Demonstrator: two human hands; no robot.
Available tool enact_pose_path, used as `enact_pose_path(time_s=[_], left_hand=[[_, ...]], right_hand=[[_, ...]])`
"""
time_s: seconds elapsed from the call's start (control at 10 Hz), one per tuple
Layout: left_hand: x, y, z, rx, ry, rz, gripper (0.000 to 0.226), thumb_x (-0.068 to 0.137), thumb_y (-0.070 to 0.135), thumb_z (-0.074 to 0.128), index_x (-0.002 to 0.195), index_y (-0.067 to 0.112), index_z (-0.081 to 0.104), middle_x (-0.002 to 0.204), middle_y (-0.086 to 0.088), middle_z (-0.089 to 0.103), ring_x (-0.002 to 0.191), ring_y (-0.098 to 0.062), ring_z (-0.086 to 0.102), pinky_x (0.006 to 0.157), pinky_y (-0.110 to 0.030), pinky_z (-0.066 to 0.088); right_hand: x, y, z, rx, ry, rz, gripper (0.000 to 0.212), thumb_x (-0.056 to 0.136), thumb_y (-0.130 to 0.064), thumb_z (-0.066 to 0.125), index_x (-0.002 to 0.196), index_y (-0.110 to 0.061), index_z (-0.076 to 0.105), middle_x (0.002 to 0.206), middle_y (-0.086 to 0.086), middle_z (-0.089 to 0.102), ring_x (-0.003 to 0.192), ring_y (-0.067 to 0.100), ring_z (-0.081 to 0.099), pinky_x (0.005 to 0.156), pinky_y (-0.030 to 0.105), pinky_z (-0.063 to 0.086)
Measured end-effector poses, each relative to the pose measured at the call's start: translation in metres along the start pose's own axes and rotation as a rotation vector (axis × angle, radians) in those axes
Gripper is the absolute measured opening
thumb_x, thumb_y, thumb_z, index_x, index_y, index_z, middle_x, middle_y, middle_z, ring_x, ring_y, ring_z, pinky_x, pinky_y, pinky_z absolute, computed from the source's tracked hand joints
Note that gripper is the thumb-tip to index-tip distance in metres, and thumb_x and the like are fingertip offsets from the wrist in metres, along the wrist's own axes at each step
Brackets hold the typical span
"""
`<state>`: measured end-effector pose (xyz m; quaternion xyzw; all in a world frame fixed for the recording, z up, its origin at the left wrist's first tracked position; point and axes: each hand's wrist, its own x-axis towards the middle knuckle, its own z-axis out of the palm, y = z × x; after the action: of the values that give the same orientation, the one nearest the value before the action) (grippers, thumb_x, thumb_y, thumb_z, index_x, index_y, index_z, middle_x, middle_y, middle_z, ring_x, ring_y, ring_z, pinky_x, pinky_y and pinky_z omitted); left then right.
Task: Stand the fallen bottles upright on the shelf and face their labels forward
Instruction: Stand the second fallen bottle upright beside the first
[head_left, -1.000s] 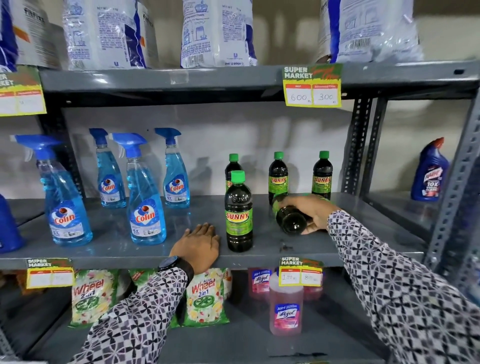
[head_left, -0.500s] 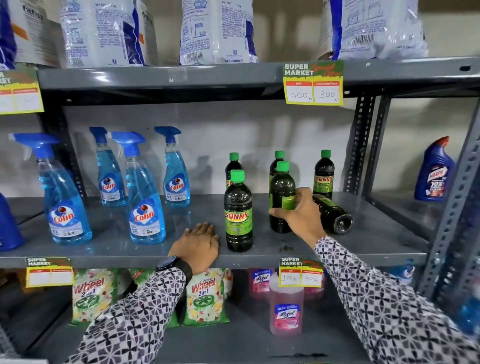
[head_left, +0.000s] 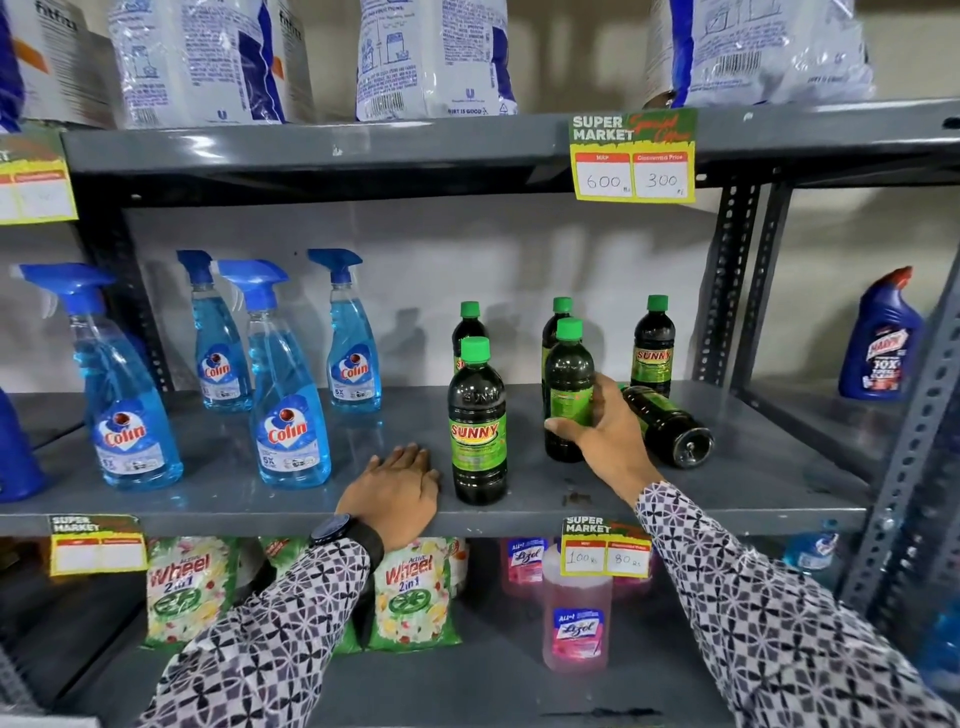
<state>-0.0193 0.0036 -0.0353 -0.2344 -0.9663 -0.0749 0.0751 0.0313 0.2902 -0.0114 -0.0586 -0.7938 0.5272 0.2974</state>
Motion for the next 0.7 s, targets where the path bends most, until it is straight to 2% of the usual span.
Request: enact_pose_path(time_s=[0.1,0.2,0.3,0.4,0.5,0.6,0.7], left_hand=[[0.001,0.0,0.0,0.002,0.0,0.002,0.059,0.107,0.039,0.018,0.16,0.014,0.025,0.17,-0.006,0.021,0.157,-0.019,0.019,0.129,-0.042,0.013],[0.003,-0.002,0.002,0.002,-0.009,0.0,0.06,0.106,0.04,0.018,0.16,0.014,0.024,0.17,-0.005,0.02,0.158,-0.019,0.018,0.129,-0.043,0.012],[0.004,-0.003,0.004,0.004,-0.011,0.001,0.061,0.106,0.04,0.018,0.16,0.014,0.023,0.17,-0.005,0.02,0.158,-0.019,0.017,0.129,-0.043,0.012],[0.004,-0.004,0.005,0.004,-0.01,0.0,0.061,0.106,0.041,0.017,0.16,0.014,0.023,0.17,-0.005,0.02,0.158,-0.018,0.017,0.129,-0.043,0.013],[0.005,-0.004,0.005,0.008,-0.007,-0.005,0.061,0.106,0.041,0.018,0.16,0.014,0.023,0.17,-0.005,0.02,0.158,-0.019,0.018,0.129,-0.043,0.013],[0.005,-0.003,0.005,0.006,-0.006,-0.014,0.06,0.106,0.041,0.019,0.16,0.014,0.023,0.17,-0.005,0.019,0.158,-0.018,0.017,0.129,-0.043,0.012],[0.005,-0.003,0.005,0.003,-0.007,-0.013,0.061,0.106,0.041,0.018,0.161,0.015,0.023,0.17,-0.004,0.019,0.158,-0.018,0.017,0.129,-0.042,0.012]], right_hand=[[0.011,0.017,0.003,-0.028,0.023,-0.034,0.1,0.055,-0.065,0.095,0.14,-0.041,0.05,0.131,-0.003,0.067,0.122,0.018,0.067,0.107,0.047,0.055],[-0.001,-0.001,0.0,-0.055,-0.018,-0.053,0.089,0.073,-0.033,0.09,0.149,-0.038,0.046,0.136,-0.001,0.066,0.124,0.017,0.066,0.111,0.047,0.052],[-0.006,-0.007,-0.001,-0.1,-0.036,-0.059,0.09,0.076,-0.018,0.09,0.15,-0.036,0.043,0.135,-0.005,0.067,0.124,0.015,0.066,0.111,0.045,0.052],[-0.001,-0.002,0.002,-0.17,0.026,-0.077,0.099,0.062,-0.05,0.095,0.147,-0.033,0.047,0.135,-0.003,0.061,0.128,0.015,0.057,0.112,0.043,0.048],[-0.004,-0.01,0.002,-0.187,0.015,-0.082,0.094,0.068,-0.045,0.094,0.148,-0.028,0.048,0.135,0.001,0.059,0.127,0.015,0.056,0.113,0.04,0.046],[-0.004,-0.008,0.001,-0.16,-0.009,-0.067,0.089,0.073,-0.027,0.093,0.15,-0.026,0.047,0.133,-0.001,0.067,0.12,0.016,0.066,0.11,0.045,0.052],[0.003,0.004,0.003,-0.189,0.044,-0.068,0.098,0.06,-0.058,0.094,0.143,-0.029,0.05,0.128,-0.003,0.067,0.12,0.018,0.066,0.105,0.048,0.055]])
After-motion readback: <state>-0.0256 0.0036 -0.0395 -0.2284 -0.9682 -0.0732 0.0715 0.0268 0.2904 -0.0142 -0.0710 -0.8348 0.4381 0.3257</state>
